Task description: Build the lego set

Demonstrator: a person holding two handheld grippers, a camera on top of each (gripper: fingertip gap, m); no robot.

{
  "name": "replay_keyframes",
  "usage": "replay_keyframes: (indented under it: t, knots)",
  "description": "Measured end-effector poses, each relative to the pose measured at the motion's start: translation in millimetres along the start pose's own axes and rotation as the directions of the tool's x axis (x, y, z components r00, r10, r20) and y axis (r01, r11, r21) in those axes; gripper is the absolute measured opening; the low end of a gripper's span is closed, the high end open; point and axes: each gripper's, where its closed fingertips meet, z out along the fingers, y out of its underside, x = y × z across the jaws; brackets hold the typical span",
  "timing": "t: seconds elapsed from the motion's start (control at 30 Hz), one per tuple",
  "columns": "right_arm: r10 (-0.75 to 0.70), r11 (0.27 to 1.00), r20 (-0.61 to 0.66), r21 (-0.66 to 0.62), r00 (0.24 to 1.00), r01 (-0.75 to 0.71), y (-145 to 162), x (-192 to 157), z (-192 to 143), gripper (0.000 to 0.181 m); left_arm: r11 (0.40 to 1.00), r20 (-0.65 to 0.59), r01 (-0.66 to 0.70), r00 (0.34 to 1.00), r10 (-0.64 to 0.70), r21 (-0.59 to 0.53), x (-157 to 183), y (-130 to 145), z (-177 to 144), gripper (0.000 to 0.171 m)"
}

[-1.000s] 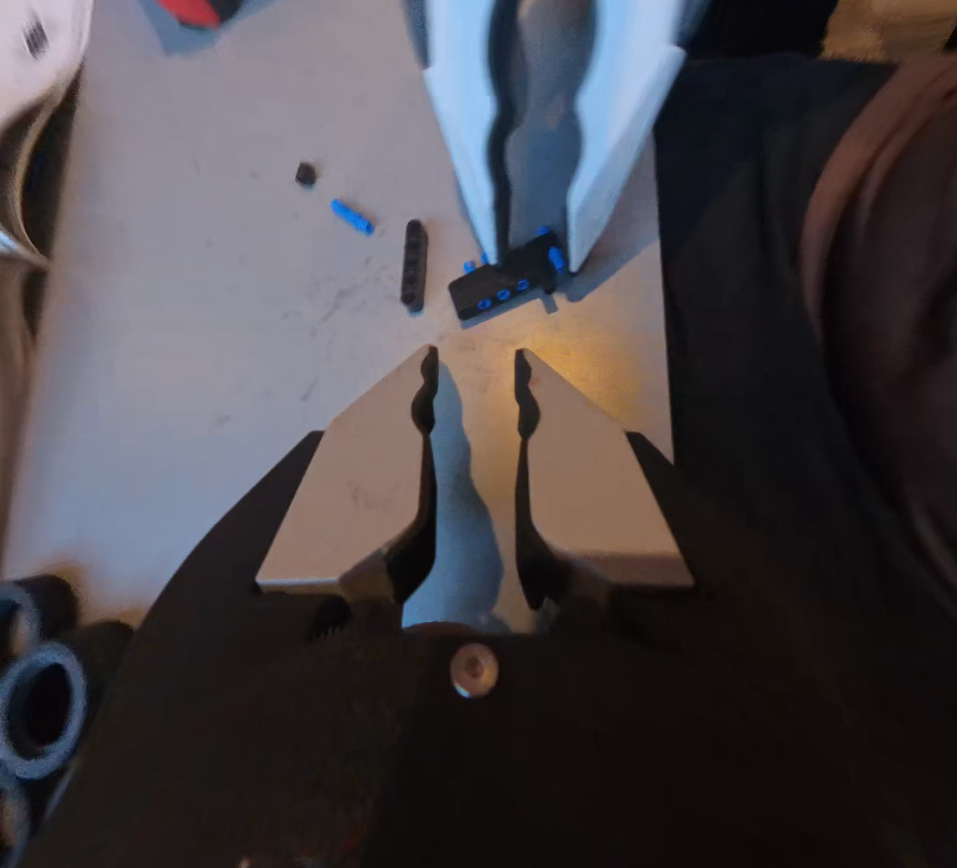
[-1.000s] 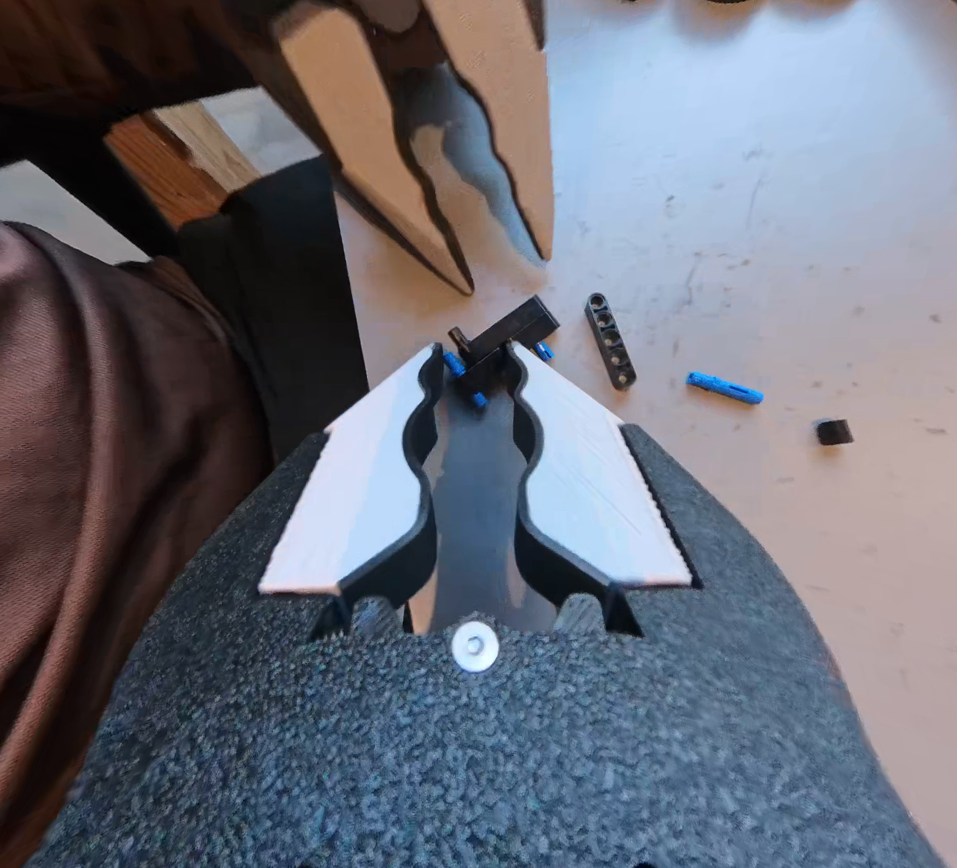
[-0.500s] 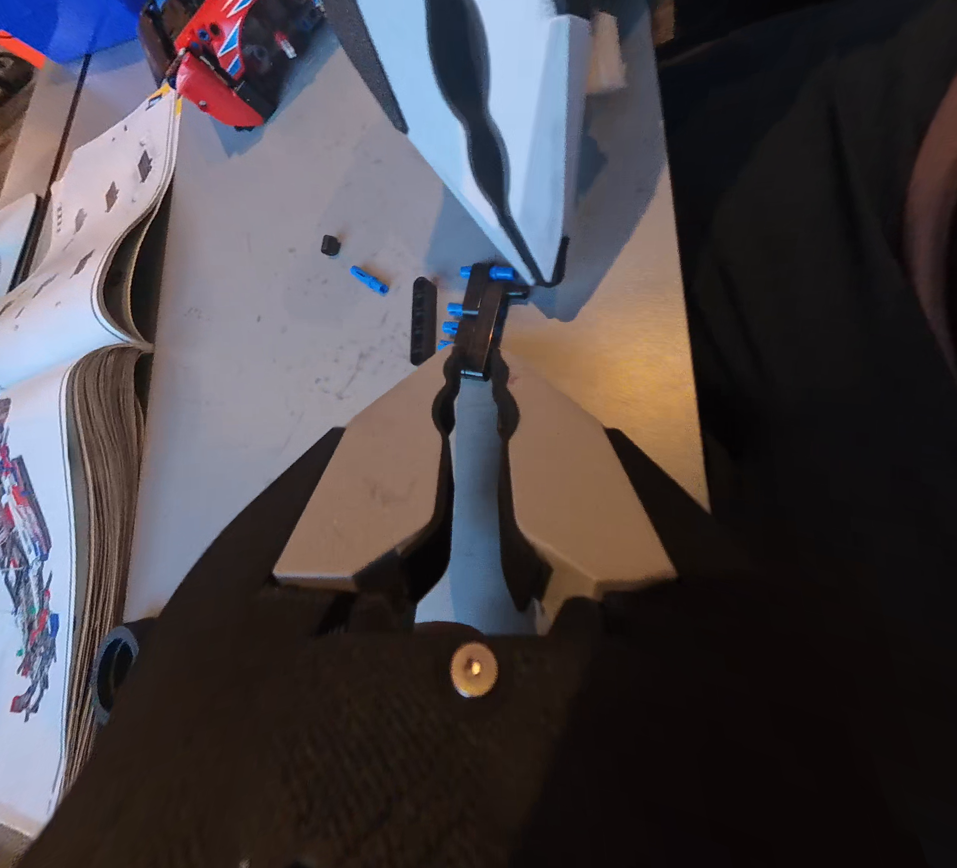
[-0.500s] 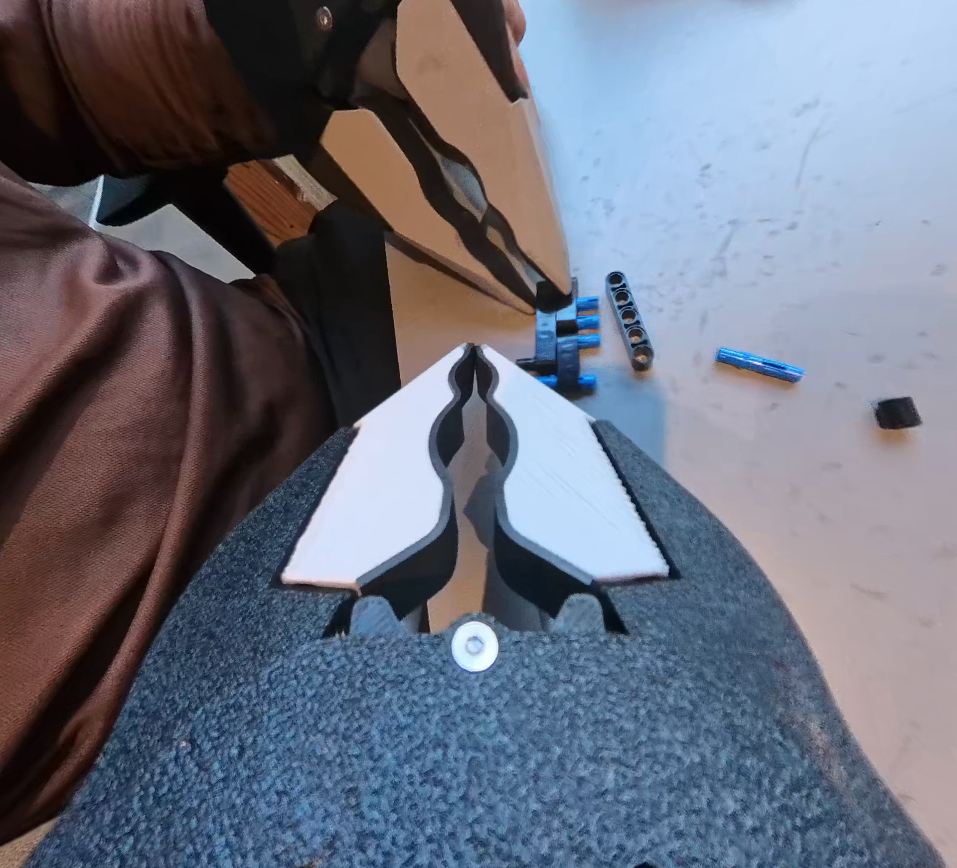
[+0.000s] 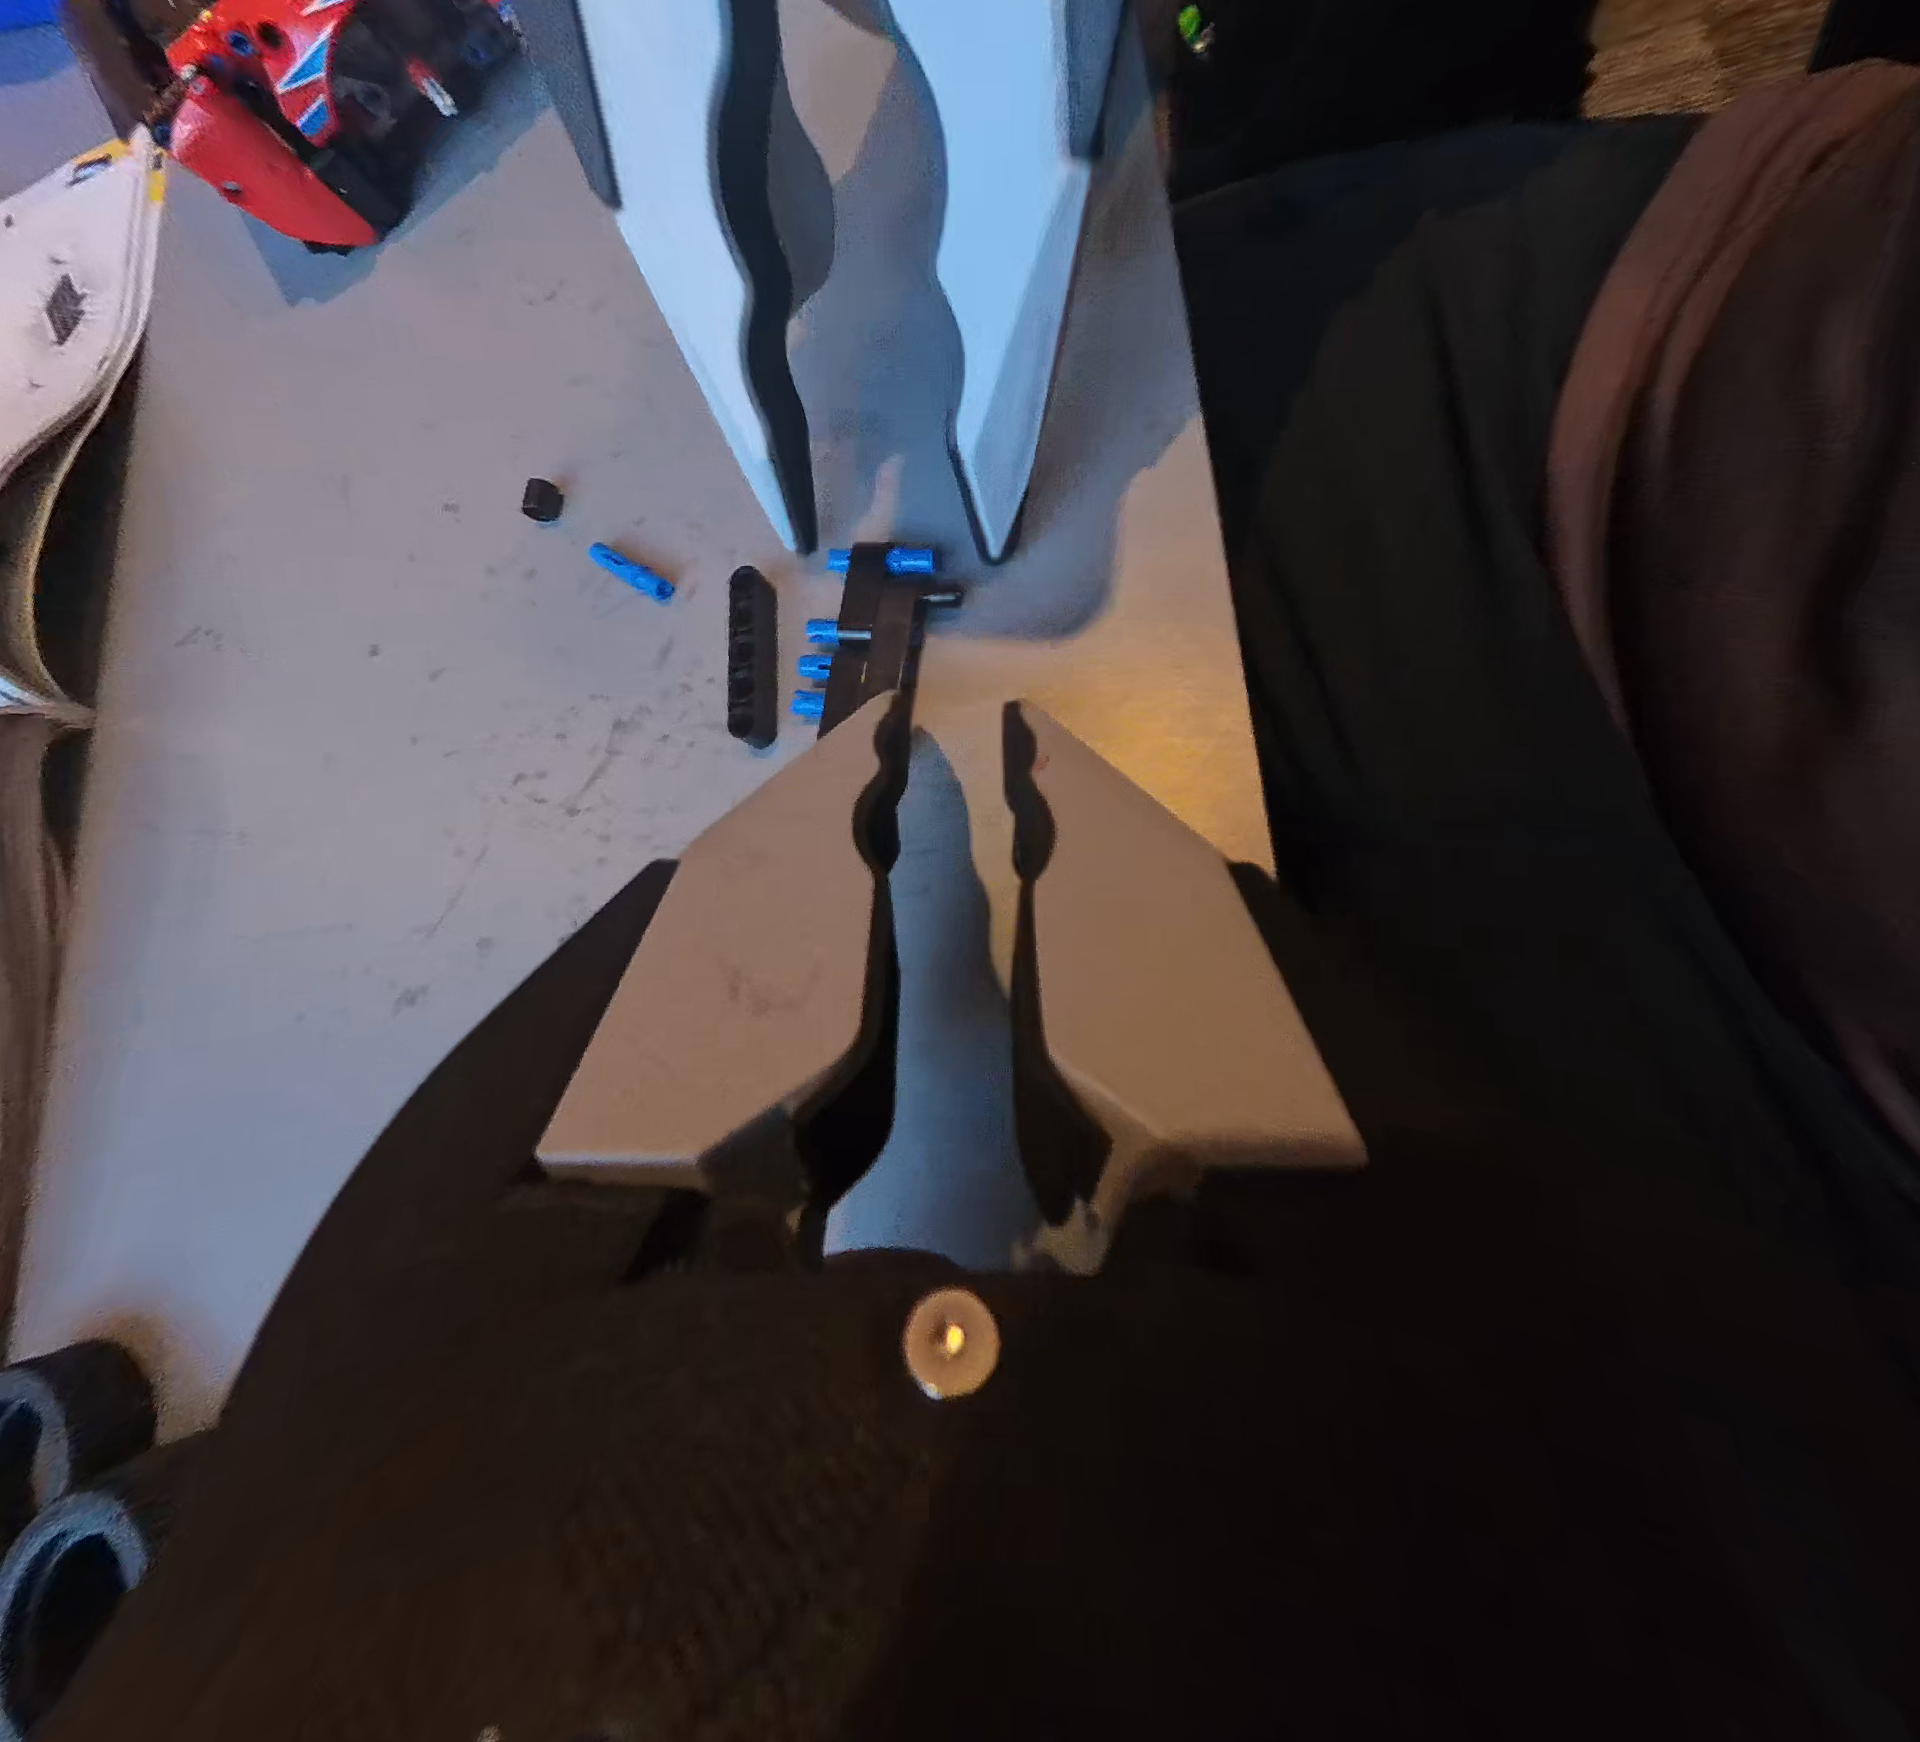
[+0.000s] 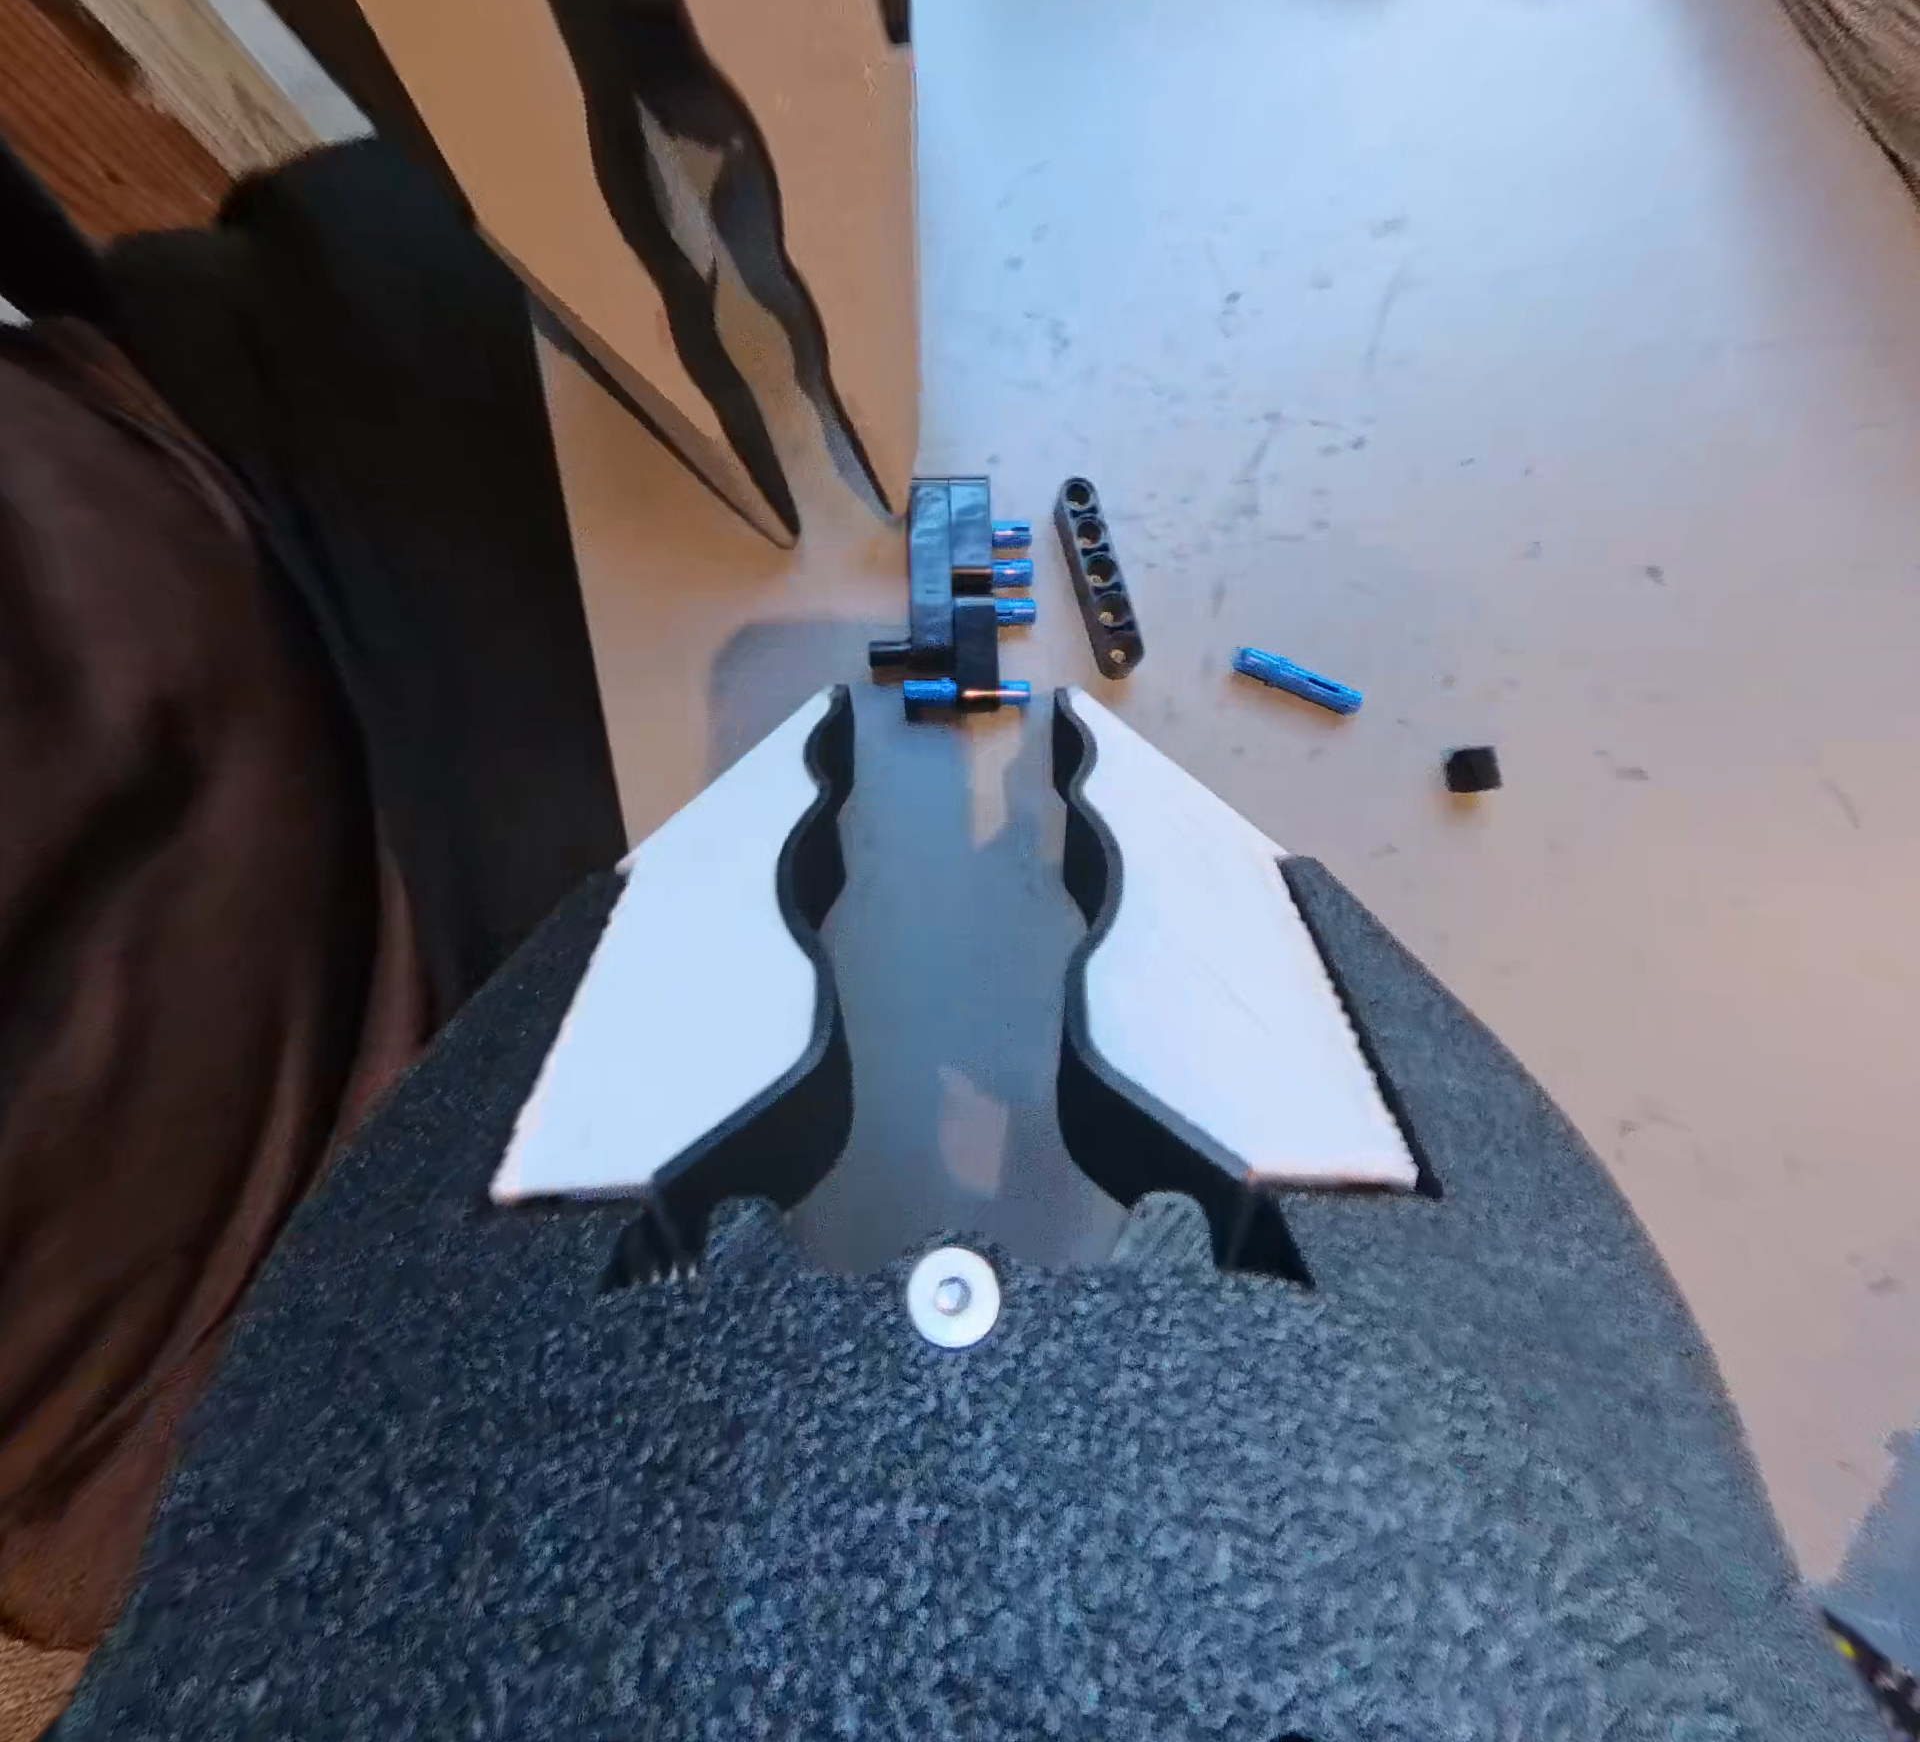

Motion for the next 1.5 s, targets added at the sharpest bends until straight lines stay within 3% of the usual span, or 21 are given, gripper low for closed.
replay_keyframes:
  t: [0.13,0.37,0.67,0.87,0.97,1.03,1.1,1.27,1.33,1.5]
  knots:
    - [0.01,1.0,0.035,0.019,0.999,-0.011,-2.7,-4.0,4.5,0.029,1.0,0.033,0.028,0.999,-0.027,-0.002,-10.2,5.1,-3.8,0.018]
    - [0.105,0.993,0.113,0.04,0.988,-0.11,-1.7,-3.1,1.5,0.024,0.992,0.107,-0.109,0.988,0.115,-0.057,-15.4,13.0,-7.6,0.015]
    - [0.272,0.94,0.345,0.105,0.898,-0.325,-14.3,-10.0,-14.2,0.024,0.983,0.179,-0.185,0.966,0.185,-0.02,-16.4,0.0,0.3,0.025]
    - [0.296,0.927,0.391,0.103,0.872,-0.361,-16.2,-10.9,-16.5,0.023,0.971,0.233,-0.236,0.944,0.235,-0.022,-19.6,-5.4,-0.1,0.011]
    - [0.26,0.937,0.331,0.139,0.907,-0.319,-17.9,-3.6,-18.2,0.023,0.99,0.196,-0.138,0.972,0.133,0.011,-22.1,-6.6,-2.7,0.005]
    - [0.191,0.949,0.258,0.199,0.947,-0.246,-24.0,4.2,-21.8,0.041,1.0,0.163,-0.011,0.987,0.007,0.026,-29.5,-4.7,-5.4,0.005]
    - [0.121,0.949,0.194,0.264,0.974,-0.171,-33.3,10.7,-25.5,0.043,0.993,0.086,0.115,0.989,-0.117,0.034,-32.3,-2.7,-6.2,0.005]
    - [0.035,0.967,0.079,0.249,0.996,-0.054,-35.4,27.5,-12.8,0.026,0.958,-0.016,0.282,0.959,-0.282,0.057,-45.2,-9.0,-5.9,0.004]
    - [0.012,0.965,0.074,0.259,0.997,-0.031,-36.8,29.3,-11.0,0.008,0.951,-0.052,0.309,0.95,-0.308,0.023,-46.1,-4.8,-3.5,0.005]
    - [0.074,0.966,0.136,0.235,0.988,-0.105,-35.2,33.0,-6.2,0.008,0.921,-0.105,0.385,0.92,-0.378,0.056,-49.2,-0.2,-0.6,0.005]
